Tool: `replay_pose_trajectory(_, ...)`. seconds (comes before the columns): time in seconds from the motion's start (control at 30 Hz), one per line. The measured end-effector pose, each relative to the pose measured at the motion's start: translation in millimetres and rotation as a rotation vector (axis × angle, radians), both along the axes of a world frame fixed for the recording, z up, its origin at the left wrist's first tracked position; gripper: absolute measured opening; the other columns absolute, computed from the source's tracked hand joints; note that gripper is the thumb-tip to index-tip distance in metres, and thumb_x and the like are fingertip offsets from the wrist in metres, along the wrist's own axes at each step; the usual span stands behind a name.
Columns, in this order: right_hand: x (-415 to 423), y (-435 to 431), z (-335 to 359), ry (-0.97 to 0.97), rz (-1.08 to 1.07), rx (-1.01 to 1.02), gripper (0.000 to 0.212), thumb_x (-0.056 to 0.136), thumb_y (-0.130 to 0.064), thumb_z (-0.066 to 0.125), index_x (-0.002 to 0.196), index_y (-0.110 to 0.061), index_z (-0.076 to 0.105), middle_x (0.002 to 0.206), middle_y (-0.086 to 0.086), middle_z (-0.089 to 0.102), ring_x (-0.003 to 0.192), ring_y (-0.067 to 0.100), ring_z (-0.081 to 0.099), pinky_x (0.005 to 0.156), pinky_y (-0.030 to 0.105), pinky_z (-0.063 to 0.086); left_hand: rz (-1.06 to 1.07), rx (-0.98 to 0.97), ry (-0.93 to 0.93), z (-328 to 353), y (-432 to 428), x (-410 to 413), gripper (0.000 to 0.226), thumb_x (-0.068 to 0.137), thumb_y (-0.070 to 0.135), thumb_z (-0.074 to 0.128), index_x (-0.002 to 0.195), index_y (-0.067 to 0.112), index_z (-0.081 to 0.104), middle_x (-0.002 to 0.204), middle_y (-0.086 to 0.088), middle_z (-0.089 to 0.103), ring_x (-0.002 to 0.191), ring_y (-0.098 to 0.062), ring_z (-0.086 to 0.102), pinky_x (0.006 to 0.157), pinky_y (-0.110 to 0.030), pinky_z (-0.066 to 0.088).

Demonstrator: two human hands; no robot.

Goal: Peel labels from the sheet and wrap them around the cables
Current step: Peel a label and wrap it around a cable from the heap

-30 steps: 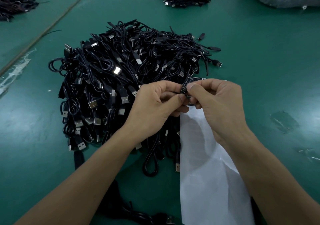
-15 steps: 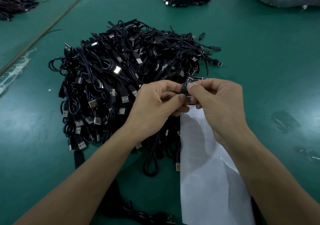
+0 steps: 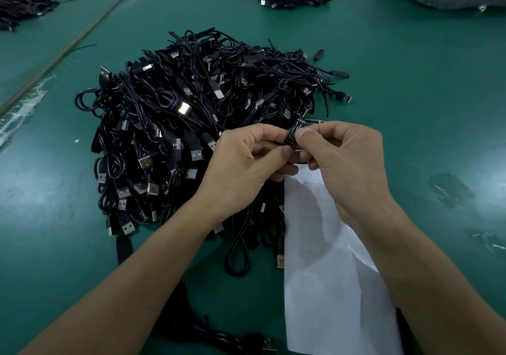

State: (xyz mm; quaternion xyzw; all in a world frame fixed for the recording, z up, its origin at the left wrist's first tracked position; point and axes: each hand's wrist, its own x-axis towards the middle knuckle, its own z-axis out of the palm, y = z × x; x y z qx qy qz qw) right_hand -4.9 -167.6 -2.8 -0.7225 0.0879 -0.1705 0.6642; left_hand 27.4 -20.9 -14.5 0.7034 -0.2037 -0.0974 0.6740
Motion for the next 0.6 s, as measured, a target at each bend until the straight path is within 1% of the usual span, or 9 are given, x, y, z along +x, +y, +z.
replay_pose_trajectory(0.13,-0.1,0.0,0.4,0.011,-0.005,0.010,0.018,0.087,-0.008,0.072,0.071,-0.016,0.071,0.053,-0.008,0.065,0.051,0.000,0.060,0.052,0.012,0.045,0.005,0.002,0.014,-0.1,-0.5,0.0,0.012,0.095,0.005,0.065,0.104,0.012,0.069,0.084,-0.003,0.078,0.074,-0.017,0.076,0.063,-0.022,0.059)
replay_pose_trajectory(0.3,-0.9,1.1,2.0,0.014,-0.012,0.025,0.018,0.087,-0.005,0.071,0.070,-0.013,0.070,0.051,-0.010,0.064,0.048,-0.002,0.059,0.050,0.011,0.045,0.003,0.014,0.005,0.9,-0.9,-1.4,0.012,0.095,0.006,0.065,0.102,0.015,0.069,0.084,-0.001,0.078,0.074,-0.016,0.076,0.065,-0.024,0.060)
replay_pose_trajectory(0.6,-0.9,1.4,2.1,0.022,-0.024,0.020,0.020,0.085,-0.004,0.070,0.068,-0.015,0.071,0.051,-0.008,0.065,0.048,0.000,0.060,0.051,0.012,0.045,0.002,0.009,0.019,1.9,-1.7,-2.6,0.012,0.094,0.005,0.066,0.100,0.016,0.069,0.082,0.001,0.078,0.073,-0.015,0.076,0.065,-0.022,0.060)
